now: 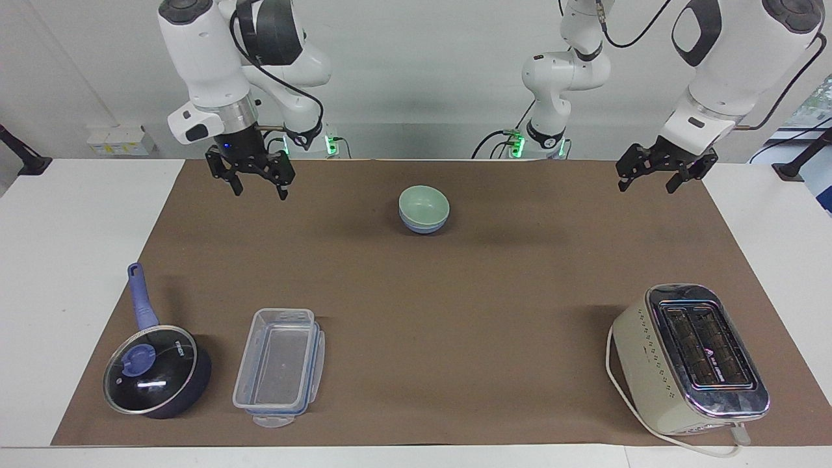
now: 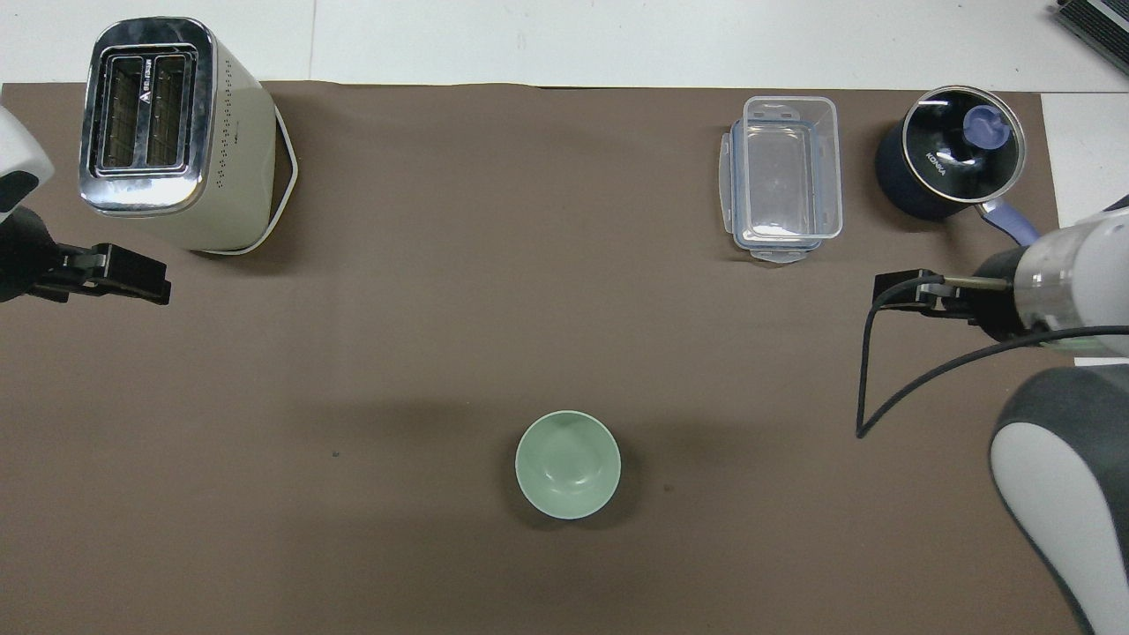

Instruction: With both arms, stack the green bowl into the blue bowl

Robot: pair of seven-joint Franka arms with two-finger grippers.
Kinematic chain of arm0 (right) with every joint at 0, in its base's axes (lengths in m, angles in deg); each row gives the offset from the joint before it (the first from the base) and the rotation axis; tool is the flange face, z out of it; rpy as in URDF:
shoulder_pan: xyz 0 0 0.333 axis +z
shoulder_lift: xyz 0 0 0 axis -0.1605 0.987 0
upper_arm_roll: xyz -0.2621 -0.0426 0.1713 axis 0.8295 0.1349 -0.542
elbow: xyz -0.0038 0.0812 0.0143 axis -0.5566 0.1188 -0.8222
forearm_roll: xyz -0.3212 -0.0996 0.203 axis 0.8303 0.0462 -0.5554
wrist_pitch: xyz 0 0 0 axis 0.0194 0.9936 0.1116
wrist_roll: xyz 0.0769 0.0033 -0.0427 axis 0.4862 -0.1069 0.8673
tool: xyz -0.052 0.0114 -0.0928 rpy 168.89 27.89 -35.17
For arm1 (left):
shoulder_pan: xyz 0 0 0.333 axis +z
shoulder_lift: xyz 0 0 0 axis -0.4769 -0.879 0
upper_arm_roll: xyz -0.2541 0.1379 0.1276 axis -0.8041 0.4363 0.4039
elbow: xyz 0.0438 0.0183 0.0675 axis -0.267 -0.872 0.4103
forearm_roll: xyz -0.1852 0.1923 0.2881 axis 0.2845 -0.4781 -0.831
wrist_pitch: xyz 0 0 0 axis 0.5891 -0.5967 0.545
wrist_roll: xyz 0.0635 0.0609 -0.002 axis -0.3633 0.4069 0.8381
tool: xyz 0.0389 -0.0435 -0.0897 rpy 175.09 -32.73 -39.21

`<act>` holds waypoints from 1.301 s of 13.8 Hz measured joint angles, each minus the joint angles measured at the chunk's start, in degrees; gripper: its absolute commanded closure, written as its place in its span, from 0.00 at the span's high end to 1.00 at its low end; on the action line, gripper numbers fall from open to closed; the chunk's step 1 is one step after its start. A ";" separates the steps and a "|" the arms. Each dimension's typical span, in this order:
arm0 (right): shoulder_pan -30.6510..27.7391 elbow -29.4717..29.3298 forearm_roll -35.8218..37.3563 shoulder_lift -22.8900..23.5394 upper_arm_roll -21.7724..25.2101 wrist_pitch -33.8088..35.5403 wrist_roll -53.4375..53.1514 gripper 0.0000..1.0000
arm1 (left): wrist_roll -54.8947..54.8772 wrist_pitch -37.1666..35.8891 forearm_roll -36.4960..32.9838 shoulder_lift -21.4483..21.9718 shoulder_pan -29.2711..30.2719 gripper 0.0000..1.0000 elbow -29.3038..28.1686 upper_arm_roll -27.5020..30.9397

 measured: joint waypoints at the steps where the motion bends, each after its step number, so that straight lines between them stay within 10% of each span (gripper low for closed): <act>1: -0.53 -3.02 0.40 0.64 -0.03 2.58 0.09 1.00 | 0.00 0.00 0.00 0.00 0.00 1.00 0.00 0.00; 7: -1.87 -18.75 1.16 6.16 -0.07 16.61 2.15 1.00 | 0.00 0.00 0.00 0.00 0.00 1.00 0.00 0.00; 18: -1.87 -18.57 1.15 7.12 -0.33 17.63 5.30 1.00 | 0.00 0.00 0.00 0.00 0.00 1.00 0.00 0.00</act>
